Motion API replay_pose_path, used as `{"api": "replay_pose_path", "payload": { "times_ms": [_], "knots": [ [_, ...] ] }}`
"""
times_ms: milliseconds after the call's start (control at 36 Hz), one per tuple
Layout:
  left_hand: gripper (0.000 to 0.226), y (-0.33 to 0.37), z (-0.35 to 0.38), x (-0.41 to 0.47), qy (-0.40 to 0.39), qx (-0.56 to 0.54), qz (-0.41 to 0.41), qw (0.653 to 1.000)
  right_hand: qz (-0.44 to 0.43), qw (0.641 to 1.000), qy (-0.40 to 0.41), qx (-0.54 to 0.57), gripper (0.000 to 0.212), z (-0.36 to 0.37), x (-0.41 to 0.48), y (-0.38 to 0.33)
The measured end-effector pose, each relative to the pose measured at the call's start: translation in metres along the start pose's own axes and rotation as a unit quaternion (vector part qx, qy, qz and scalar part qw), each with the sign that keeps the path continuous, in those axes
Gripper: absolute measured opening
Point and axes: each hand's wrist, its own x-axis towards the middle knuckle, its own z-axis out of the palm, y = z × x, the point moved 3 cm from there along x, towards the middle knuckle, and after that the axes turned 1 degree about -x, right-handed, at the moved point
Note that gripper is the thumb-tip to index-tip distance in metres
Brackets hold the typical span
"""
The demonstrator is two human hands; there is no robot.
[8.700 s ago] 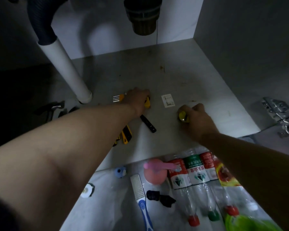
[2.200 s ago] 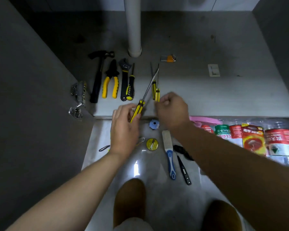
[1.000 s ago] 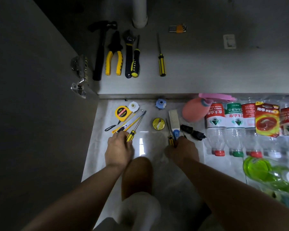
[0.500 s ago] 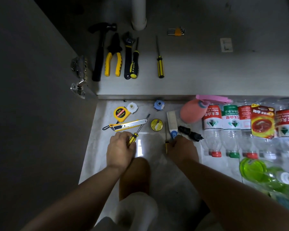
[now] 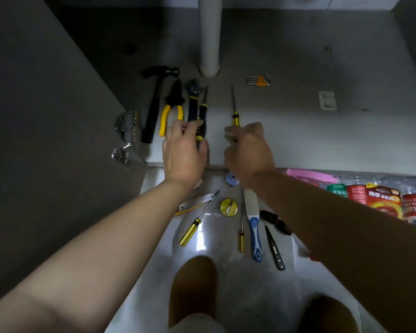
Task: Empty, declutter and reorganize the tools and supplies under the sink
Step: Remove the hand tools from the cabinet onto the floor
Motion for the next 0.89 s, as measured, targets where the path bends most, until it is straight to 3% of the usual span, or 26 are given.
{"api": "replay_pose_path", "payload": {
  "times_ms": [83,250,389,528,778,889],
  "knots": [
    [0.052,0.008,0.005,0.021,-0.034,0.045,-0.003,0.998,0.007,0.996,-0.025,-0.081,0.053,-0.004,0.025,-0.001],
    [0.053,0.019,0.014,0.040,-0.080,0.066,-0.012,0.995,0.018,0.990,-0.022,-0.137,0.034,-0.001,0.041,0.007],
    [0.036,0.025,0.017,0.042,-0.088,0.057,-0.051,0.993,0.034,0.988,-0.006,-0.151,0.030,0.003,0.035,0.015],
    [0.021,0.022,0.011,0.022,-0.078,-0.026,-0.066,0.994,0.044,0.993,0.014,-0.104,0.041,0.001,0.017,0.017],
    [0.040,-0.017,0.010,-0.077,-0.063,-0.252,-0.058,0.964,0.014,1.000,0.000,-0.021,0.029,0.012,-0.068,0.033],
    [0.037,-0.033,0.020,-0.125,-0.102,-0.237,-0.059,0.964,0.003,0.999,-0.030,-0.030,0.026,0.024,-0.110,0.054]
  ]
}}
